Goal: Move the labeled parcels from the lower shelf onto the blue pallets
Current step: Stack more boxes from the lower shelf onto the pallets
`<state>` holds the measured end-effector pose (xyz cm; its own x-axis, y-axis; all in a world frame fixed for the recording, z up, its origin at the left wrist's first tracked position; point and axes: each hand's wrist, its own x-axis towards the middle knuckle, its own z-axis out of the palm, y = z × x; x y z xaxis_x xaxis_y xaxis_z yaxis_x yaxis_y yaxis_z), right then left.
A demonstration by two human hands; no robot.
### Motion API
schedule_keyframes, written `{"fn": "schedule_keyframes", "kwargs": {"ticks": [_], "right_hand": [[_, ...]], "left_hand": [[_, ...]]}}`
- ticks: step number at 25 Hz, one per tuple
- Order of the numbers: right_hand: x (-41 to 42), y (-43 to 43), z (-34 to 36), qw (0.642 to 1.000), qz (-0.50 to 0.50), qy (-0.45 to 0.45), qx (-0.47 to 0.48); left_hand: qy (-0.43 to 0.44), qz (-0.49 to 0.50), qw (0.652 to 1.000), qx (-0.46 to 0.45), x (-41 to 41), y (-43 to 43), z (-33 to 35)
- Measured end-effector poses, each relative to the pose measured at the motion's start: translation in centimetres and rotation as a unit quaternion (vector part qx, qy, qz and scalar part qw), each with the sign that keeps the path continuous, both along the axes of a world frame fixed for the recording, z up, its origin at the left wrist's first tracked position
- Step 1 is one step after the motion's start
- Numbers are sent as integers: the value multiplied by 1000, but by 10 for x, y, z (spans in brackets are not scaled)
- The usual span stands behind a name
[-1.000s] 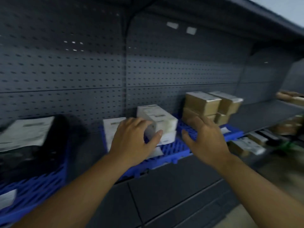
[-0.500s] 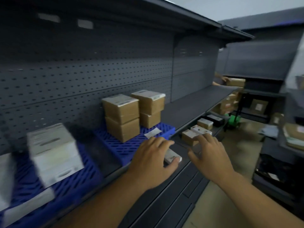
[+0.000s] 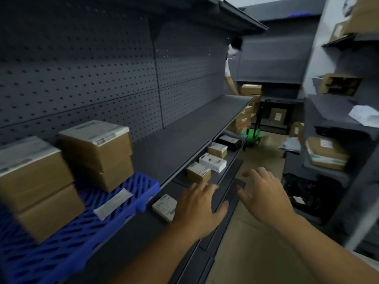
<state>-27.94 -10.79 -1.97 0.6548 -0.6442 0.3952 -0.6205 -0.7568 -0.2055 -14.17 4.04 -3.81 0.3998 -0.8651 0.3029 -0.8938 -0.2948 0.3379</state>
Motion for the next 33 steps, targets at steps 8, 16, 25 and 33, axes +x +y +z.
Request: {"fn": "schedule_keyframes", "kwargs": {"ticks": [8,16,25,33], "right_hand": [[53,-100,-15,1000,1,16,21],[99,-246,-54,992,88,65,67],[139,-365,-70,967,211,90,113],[180,-371,-104,956,242,137,97]], "left_hand": [[47,33,998,4,67,-99,-29],[69,180,980,37,102,-180,-71],[97,343,929,102,96,-231,-103],[99,394,910,84,126,-223,-127]]}}
